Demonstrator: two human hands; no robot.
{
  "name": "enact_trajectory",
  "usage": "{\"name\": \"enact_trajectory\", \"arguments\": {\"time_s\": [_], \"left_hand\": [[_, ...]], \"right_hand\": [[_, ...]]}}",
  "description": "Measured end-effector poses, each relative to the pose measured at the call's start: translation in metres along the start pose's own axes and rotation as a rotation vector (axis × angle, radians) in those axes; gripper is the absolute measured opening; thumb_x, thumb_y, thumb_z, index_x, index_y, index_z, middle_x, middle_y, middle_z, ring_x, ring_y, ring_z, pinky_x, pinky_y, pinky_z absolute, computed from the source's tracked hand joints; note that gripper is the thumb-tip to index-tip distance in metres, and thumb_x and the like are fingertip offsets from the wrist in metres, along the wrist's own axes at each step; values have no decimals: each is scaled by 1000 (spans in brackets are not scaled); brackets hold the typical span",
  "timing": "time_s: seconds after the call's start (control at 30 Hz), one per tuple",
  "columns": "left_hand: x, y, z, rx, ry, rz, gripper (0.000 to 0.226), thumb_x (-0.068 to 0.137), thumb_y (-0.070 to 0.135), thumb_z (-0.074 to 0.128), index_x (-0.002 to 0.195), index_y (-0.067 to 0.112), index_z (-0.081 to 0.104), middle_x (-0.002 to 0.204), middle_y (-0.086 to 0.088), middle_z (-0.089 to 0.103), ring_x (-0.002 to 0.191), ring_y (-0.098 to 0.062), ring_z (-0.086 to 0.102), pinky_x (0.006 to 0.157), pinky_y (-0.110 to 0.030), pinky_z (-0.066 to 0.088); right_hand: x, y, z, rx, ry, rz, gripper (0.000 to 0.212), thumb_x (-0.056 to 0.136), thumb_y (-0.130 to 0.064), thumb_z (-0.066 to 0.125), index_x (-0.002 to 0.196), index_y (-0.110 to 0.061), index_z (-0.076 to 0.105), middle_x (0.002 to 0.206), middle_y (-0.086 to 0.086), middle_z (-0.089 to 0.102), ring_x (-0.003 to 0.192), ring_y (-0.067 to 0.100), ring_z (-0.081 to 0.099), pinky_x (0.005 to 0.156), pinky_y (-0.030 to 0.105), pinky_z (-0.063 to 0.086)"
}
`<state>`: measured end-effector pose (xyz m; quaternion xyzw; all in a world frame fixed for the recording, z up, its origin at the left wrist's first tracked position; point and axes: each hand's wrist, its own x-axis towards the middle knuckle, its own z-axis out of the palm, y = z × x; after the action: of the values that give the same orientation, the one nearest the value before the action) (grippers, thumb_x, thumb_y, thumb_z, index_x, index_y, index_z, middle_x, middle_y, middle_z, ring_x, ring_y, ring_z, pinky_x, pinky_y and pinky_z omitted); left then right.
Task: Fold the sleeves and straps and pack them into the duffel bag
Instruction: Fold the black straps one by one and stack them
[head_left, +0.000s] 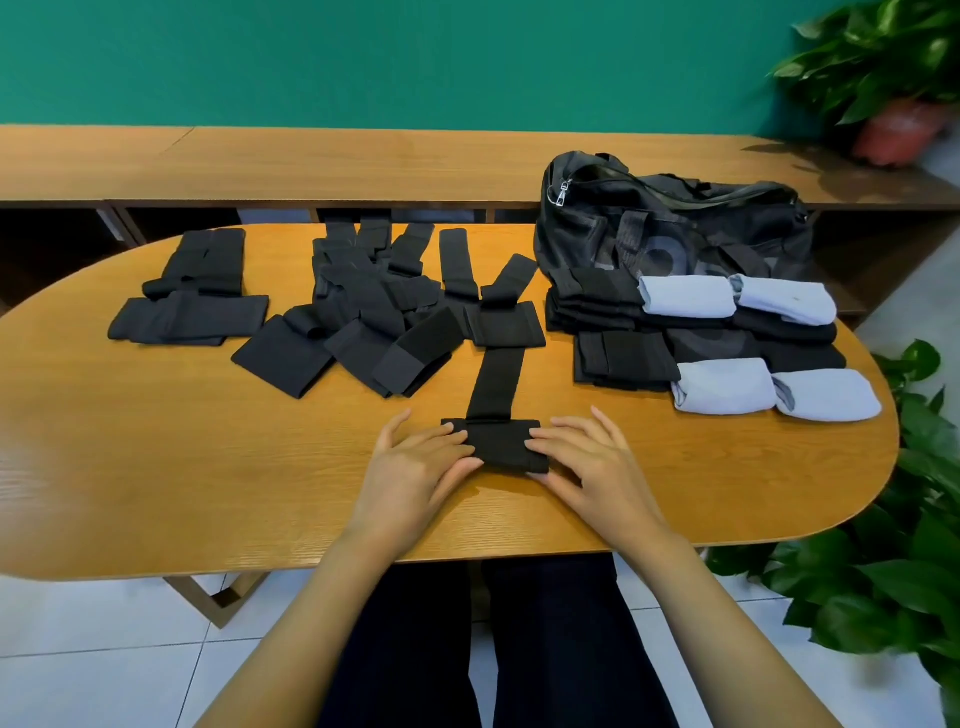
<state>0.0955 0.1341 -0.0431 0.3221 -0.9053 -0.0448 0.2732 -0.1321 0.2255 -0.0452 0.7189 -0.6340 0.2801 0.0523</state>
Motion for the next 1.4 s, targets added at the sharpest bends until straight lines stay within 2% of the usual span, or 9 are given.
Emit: {"name": "enact_trajectory", "arguments": {"time_s": [0.17,0.4,0.57,0.77,0.93,1.03,1.1,1.23,1.4], "left_hand": [[-2,0,-3,-134,-33,4,55,87,64,51,118,22,69,120,8,68,120,-5,57,117,-46,21],[2,10,-10,-471,75,-258,30,86,19,70,113,32,66,103,22,67,106,13,53,108,-31,31],[16,28,-13,-717,114,-498,40,83,11,74,114,33,60,88,9,71,84,-2,66,81,-8,47],[36,24,3,-591,100,-580,46,83,16,76,127,14,61,81,6,68,75,-5,65,73,-12,52],[48,16,5,-199,27,-475,42,90,30,69,130,19,59,86,11,60,87,-10,56,93,-33,44],[59,9,2,-55,47,-280,24,96,25,58,117,17,67,111,3,60,110,-20,51,90,-37,41],[73,1,5,-43,-57,-190,22,99,22,52,114,19,67,136,2,53,129,-19,40,101,-40,33],[97,-14,19,53,-351,-51,35,104,24,37,133,25,56,161,8,22,150,-11,2,120,-48,-4],[116,-26,26,157,-463,-53,45,107,25,25,152,21,31,162,8,20,150,-7,7,116,-53,-16]], "right_hand": [[-2,1,-2,16,99,73,28,88,-29,59,111,-22,72,104,-7,72,107,6,54,114,37,21],[-4,-2,-5,263,179,292,40,90,-54,50,102,-23,72,92,-15,61,99,-17,44,112,38,27],[5,-4,-16,359,191,459,38,81,-60,52,105,-33,64,84,-12,68,95,7,61,95,25,41],[22,-1,-15,210,83,552,32,90,-43,63,115,-24,66,71,-13,66,85,11,64,92,47,50],[34,0,-11,7,-19,532,39,94,-44,58,127,-23,58,99,-12,57,103,13,52,91,33,42],[39,-6,-5,-38,-64,387,41,99,-44,48,133,-24,55,127,-5,55,123,14,45,102,36,38],[45,-10,1,-70,-171,306,44,101,-47,39,139,-26,51,142,-8,48,136,11,35,116,39,26],[53,-13,11,-90,-330,247,53,102,-52,26,148,-29,39,156,-9,33,148,11,17,122,45,2],[58,-11,13,-124,-416,216,68,95,-60,9,151,-30,32,160,-9,26,149,10,13,122,43,-6]]}}
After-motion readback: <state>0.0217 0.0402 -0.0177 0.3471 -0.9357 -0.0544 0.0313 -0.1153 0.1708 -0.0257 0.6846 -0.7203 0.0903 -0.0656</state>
